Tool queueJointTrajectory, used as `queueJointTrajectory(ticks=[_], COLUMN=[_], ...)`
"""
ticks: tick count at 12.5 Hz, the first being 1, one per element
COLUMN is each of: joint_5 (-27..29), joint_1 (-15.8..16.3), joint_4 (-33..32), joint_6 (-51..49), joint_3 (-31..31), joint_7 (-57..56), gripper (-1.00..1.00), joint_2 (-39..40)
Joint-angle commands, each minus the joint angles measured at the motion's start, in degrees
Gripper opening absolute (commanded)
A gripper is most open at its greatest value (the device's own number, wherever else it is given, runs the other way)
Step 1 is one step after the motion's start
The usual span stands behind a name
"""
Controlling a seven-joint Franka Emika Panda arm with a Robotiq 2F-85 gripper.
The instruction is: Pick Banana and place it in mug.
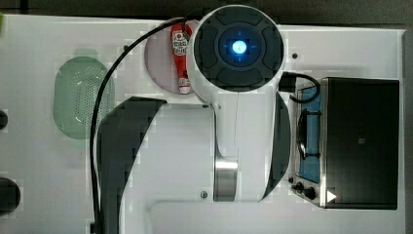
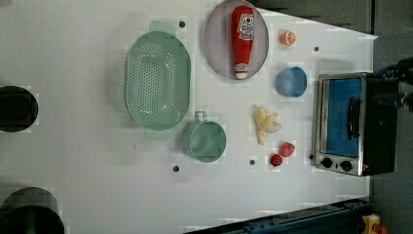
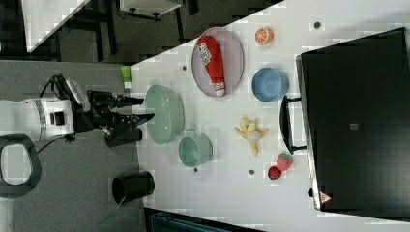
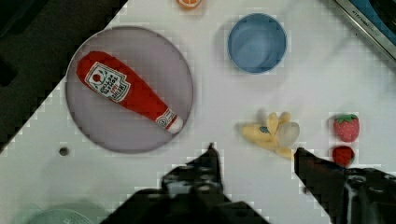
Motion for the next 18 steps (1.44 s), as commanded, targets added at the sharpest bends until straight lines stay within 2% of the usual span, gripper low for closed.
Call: queueJointTrajectory(ticks=[1,3,6,8,16,18], joint_5=[0.06,0.05,0.06,0.05,-0.02,-0.13], joint_1=[-0.58,-0.57,-0.58,-0.58,-0.72,-0.75], joint_4=[-9.06,-9.22,-12.27,-16.53,-37.34,-40.01], joint_6=[-10.64,-10.65,-9.47,-5.37,24.23,29.3], joint_3=[-0.34,-0.3,-0.42,-0.55,-1.24,-1.95], joint_7=[-1.08,-1.09,-2.47,-4.65,-9.97,-16.0], gripper=[0.59,0.99,1.0,1.0,1.0,1.0], joint_2=[-18.98,-18.76,-17.16,-15.49,-8.16,-5.47])
